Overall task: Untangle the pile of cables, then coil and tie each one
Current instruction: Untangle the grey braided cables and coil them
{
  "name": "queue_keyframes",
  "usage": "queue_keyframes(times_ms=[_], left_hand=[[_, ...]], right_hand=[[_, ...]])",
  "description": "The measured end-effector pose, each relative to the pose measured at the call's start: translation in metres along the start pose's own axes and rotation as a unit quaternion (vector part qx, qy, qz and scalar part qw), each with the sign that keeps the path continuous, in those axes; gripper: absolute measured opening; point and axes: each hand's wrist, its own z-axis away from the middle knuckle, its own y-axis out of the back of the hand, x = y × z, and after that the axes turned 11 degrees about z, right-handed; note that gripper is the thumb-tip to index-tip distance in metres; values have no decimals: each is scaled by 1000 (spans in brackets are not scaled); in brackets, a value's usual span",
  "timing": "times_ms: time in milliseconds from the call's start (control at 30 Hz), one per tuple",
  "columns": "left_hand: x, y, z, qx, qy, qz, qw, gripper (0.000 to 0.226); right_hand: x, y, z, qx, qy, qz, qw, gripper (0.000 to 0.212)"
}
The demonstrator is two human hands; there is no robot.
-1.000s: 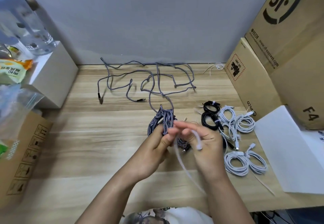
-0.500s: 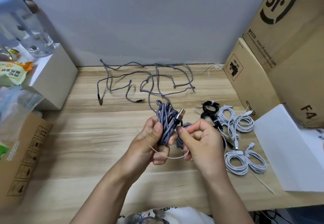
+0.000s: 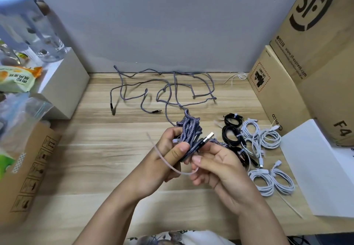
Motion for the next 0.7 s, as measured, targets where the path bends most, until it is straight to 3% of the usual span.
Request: queue_keyframes(times_ms=[100,167,233,367,467,567,700], left_hand=[[1,-1,1,-2,6,-25,1000,30],[0,-1,1,-3,10,-35,999,34],[-2,-1,-1,5,11,-39,999,37],[-2,-4,-6,38,0,-38,999,23],[-4,-7,-8,75,5,-55,996,32],[-4,-10,-9,126,1,-58,990,39],[-2,-7,-10,175,10,-60,983,26]], right_hand=[[-3,-2,2,-1,-12,-12,1000,3],[-3,-2,0,8,-28,-24,999,15],[-5,-5,-1,10,-28,-33,999,12],[-1,-11,-4,7,-6,-18,1000,12],[2,-17,-7,57,26,60,996,31],[4,-20,-8,90,67,157,981,36],[5,-19,-1,176,208,315,909,24]])
